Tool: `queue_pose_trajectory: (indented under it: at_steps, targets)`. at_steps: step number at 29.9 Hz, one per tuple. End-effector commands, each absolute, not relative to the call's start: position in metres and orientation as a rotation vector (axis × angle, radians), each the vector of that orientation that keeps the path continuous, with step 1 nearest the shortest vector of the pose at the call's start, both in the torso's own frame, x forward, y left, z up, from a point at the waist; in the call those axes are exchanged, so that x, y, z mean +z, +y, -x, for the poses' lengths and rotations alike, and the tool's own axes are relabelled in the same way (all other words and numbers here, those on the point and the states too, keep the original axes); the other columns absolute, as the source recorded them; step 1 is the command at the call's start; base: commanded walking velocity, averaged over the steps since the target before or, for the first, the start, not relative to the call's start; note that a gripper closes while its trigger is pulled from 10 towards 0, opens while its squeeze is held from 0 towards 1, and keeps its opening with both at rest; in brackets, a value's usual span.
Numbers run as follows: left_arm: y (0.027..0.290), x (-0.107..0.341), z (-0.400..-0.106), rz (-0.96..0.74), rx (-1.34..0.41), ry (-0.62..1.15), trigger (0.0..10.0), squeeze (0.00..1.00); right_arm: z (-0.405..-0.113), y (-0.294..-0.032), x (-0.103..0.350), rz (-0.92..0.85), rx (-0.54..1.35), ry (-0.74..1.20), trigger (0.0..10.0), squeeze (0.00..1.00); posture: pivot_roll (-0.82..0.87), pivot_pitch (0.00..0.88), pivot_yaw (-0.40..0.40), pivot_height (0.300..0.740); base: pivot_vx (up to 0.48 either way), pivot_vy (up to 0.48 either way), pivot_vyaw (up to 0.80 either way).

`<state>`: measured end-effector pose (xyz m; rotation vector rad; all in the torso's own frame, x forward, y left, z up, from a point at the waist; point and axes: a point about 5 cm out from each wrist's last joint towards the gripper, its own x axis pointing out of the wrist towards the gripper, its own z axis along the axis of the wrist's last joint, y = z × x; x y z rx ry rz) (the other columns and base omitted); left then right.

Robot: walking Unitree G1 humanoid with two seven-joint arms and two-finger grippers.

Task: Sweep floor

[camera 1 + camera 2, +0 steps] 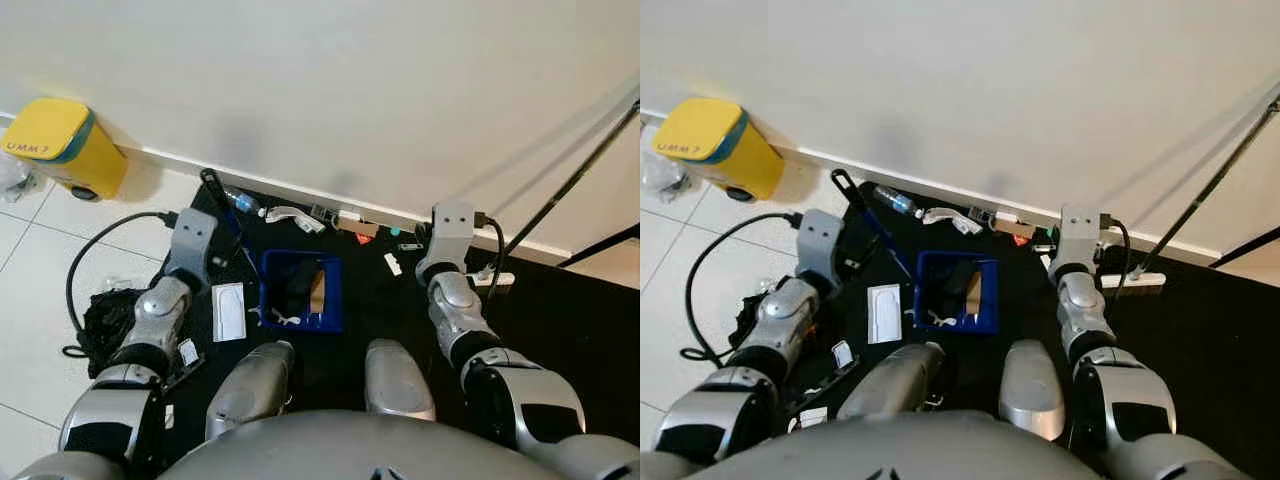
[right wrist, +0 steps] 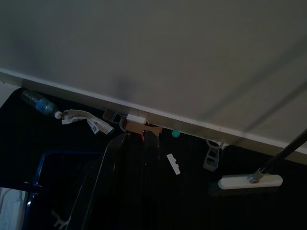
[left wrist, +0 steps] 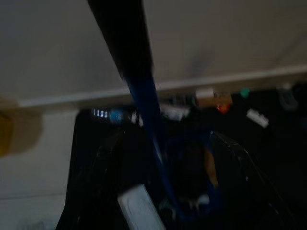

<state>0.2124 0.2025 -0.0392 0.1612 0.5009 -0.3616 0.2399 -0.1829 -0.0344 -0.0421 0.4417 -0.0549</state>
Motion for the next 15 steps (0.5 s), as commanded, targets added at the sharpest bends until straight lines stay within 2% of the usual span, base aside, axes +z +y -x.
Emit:
queue_pose_trajectory:
  at_steps: [1,7,15]
  targets:
    - [0.216,-0.049,-0.200,-0.212,-0.322,0.591,10.0,0.00,-0.234,-0.184,-0.040,0.045,-0.059,0.472,10.0,0.00,0.05,0.000,0.017,0.740,0.000,0.000,0.00]
    - [0.223,-0.064,-0.192,-0.187,-0.071,0.722,10.0,0.00,-0.200,-0.197,-0.064,0.021,-0.105,0.647,10.0,0.00,0.06,0.000,0.002,0.740,0.000,0.000,0.00]
    - [0.208,-0.073,-0.186,-0.236,-0.107,0.801,10.0,0.00,-0.160,-0.219,-0.082,-0.019,-0.198,0.794,10.0,0.00,0.05,0.000,0.001,0.740,0.000,0.000,0.00]
